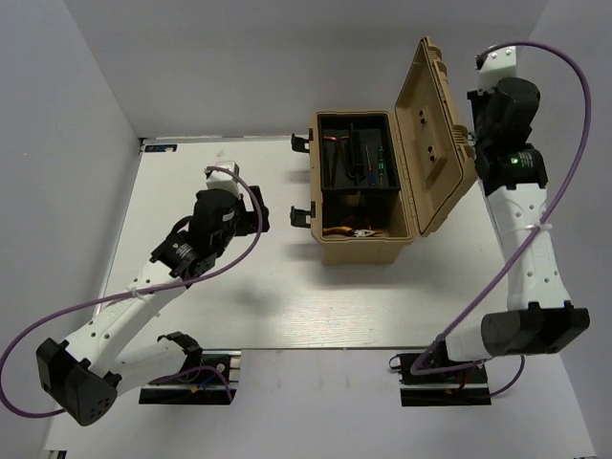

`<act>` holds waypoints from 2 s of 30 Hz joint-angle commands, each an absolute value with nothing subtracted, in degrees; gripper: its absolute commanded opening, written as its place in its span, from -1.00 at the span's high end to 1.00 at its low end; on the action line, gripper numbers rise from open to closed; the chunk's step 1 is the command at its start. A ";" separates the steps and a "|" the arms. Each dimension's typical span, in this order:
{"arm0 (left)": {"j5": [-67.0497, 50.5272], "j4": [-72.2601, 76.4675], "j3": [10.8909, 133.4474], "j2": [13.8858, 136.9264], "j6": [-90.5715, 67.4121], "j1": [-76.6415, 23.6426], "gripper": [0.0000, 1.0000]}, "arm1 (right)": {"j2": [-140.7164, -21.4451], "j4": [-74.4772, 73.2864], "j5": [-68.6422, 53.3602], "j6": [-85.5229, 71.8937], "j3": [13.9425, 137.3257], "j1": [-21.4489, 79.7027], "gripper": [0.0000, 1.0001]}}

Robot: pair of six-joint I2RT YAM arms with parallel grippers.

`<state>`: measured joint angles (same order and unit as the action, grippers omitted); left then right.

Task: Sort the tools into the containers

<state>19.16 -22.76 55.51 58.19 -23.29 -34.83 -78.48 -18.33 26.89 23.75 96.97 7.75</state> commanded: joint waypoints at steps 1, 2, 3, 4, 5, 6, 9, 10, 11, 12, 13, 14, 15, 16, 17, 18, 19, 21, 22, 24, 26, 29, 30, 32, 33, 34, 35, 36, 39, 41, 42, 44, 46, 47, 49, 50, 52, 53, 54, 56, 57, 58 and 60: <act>25.40 -28.74 56.34 59.23 -25.49 -34.63 -0.99 | -79.89 -22.92 19.48 21.63 100.45 1.51 1.00; 26.01 -28.74 56.34 59.24 -25.49 -34.63 -0.99 | -80.94 -28.07 17.16 20.32 101.42 0.80 1.00; 26.02 -28.74 56.34 58.54 -25.49 -34.63 -0.99 | -81.90 -29.52 14.27 17.43 104.04 -2.69 1.00; 26.02 -28.13 55.55 58.01 -24.97 -34.63 -0.99 | -83.05 -30.66 11.37 16.71 104.67 -3.25 1.00; 26.02 -28.13 55.55 56.79 -24.96 -34.63 -0.99 | -83.93 -34.50 0.72 16.00 105.90 -3.95 1.00; 26.62 -28.13 54.68 56.26 -24.96 -34.63 -0.99 | -84.72 -39.50 -4.69 15.56 110.69 -5.43 1.00; 26.63 -27.51 53.09 54.68 -24.43 -34.63 -0.99 | -89.90 -51.37 -29.54 15.82 117.93 -6.85 1.00; 26.63 -27.51 52.48 54.67 -24.43 -34.63 -0.99 | -90.96 -51.42 -32.75 14.95 118.04 -7.46 1.00; 26.11 -26.99 52.47 54.06 -24.43 -34.63 -0.99 | -90.88 -51.15 -35.39 13.64 117.86 -7.73 1.00; 26.10 -26.98 51.86 54.05 -24.43 -34.63 -0.99 | -89.57 -47.15 -44.38 12.58 115.08 -7.82 1.00; 26.10 -26.98 51.86 53.53 -24.43 -34.63 -0.99 | -89.04 -45.28 -47.08 9.00 114.18 -8.08 1.00; 26.10 -26.98 51.33 53.53 -24.43 -34.63 -0.99 | -88.34 -44.13 -49.46 7.83 113.13 -8.00 1.00; 26.10 -26.46 51.33 53.53 -23.91 -34.63 -0.99 | -88.59 -42.55 -56.79 6.52 113.64 -8.00 1.00; 25.58 -26.46 51.33 53.53 -23.91 -34.63 -0.99 | -88.94 -41.23 -59.13 5.11 113.99 -7.91 1.00; 25.58 -26.46 51.33 52.92 -23.91 -34.63 -0.99 | -90.42 -40.79 -60.98 0.49 115.04 -7.82 1.00; 25.58 -26.46 51.33 52.91 -23.91 -34.63 -0.99 | -90.53 -38.34 -64.13 -2.34 113.83 -7.91 1.00; 25.58 -26.46 51.33 52.91 -23.91 -34.63 -0.99 | -89.74 -34.84 -65.90 -6.90 111.38 -7.65 1.00; 25.05 -26.46 50.72 52.30 -23.91 -34.63 -0.99 | -89.56 -31.73 -68.02 -9.65 108.56 -7.47 1.00; 25.05 -26.46 50.71 52.29 -23.91 -34.63 -0.99 | -89.39 -31.03 -69.33 -10.36 107.85 -7.30 1.00; 24.53 -25.93 50.19 51.68 -23.91 -34.63 -0.99 | -88.95 -29.62 -70.83 -12.73 105.39 -6.33 1.00; 24.52 -25.93 50.19 51.68 -23.91 -34.63 -0.99 | -88.60 -27.18 -71.19 -15.45 103.89 -5.37 1.00; 23.91 -25.93 50.19 51.68 -23.91 -34.63 -0.99 | -87.89 -24.18 -70.67 -18.53 101.96 -4.31 1.00; 23.38 -25.93 50.19 51.68 -24.52 -34.63 -0.99 | -87.72 -23.47 -70.75 -19.24 101.52 -3.52 1.00; 23.38 -25.93 50.19 51.68 -24.52 -34.63 -0.99 | -87.45 -20.59 -71.54 -21.95 99.76 -1.94 1.00; 23.38 -25.93 50.19 51.68 -24.52 -34.63 -0.99 | -87.10 -18.04 -71.89 -23.71 98.36 -1.06 1.00; 23.38 -25.93 50.19 51.68 -25.04 -34.63 -0.99 | -86.32 -16.97 -71.98 -24.43 96.87 -0.18 1.00; 23.38 -25.93 50.19 51.68 -25.05 -34.63 -0.99 | -84.83 -15.05 -70.94 -24.52 96.33 -0.09 1.00; 23.38 -25.93 50.19 51.68 -25.05 -34.63 -0.99 | -83.51 -15.38 -70.06 -22.17 96.33 -0.09 1.00; 23.38 -25.93 50.19 51.68 -25.05 -34.63 -0.99 | -80.95 -28.22 -57.79 -8.89 102.34 2.19 0.96; 23.38 -25.93 50.80 52.90 -25.05 -34.63 -0.99 | -79.90 -34.68 -41.21 -5.29 103.54 2.63 0.76; 22.77 -25.93 51.41 52.91 -25.05 -34.63 -0.99 | -79.81 -36.80 -37.83 -2.32 103.27 2.64 0.63; 20.94 -25.40 51.94 54.57 -23.22 -34.63 -0.99 | -79.28 -40.68 -24.49 -0.28 100.66 2.55 -0.22; 18.56 -23.39 51.94 54.58 -20.41 -34.63 -0.99 | -78.32 -41.83 -18.48 1.48 96.26 2.72 -0.54; 16.80 -23.38 51.94 54.58 -18.04 -34.63 -0.99 | -77.44 -41.92 -15.41 3.06 94.33 2.64 -0.65; 15.39 -22.59 52.47 54.58 -15.83 -34.63 -0.99 | -75.42 -42.28 -10.83 5.09 87.49 2.46 -0.68; 15.38 -22.59 52.47 55.10 -14.34 -34.63 -0.99 | -73.76 -41.75 -7.42 5.45 83.54 2.37 -0.81; 14.86 -22.59 52.47 55.11 -12.67 -34.63 -0.99 | -71.99 -38.51 -5.55 6.23 79.30 2.29 -0.81; 14.85 -22.59 52.47 55.11 -11.53 -34.63 -0.99 | -68.33 -36.76 -4.06 6.24 73.45 2.37 -0.81; 14.85 -22.59 51.86 55.11 -10.99 -34.63 -0.99 | -67.16 -35.61 -1.78 5.89 71.74 2.37 -0.81; 15.55 -21.97 50.02 55.11 -10.29 -34.63 -0.99 | -64.09 -34.89 -0.36 4.75 67.88 2.37 -0.81; 16.25 -21.97 49.31 55.11 -9.67 -34.63 -0.99 | -63.46 -34.98 2.08 3.61 67.07 2.46 -0.81; 16.26 -21.36 48.61 55.11 -9.67 -34.63 -0.99 | -62.33 -35.50 2.28 3.17 65.84 2.37 -0.81; 16.78 -20.57 46.41 54.32 -8.97 -34.63 -0.99 | -61.09 -35.95 3.59 3.08 63.91 2.37 -0.81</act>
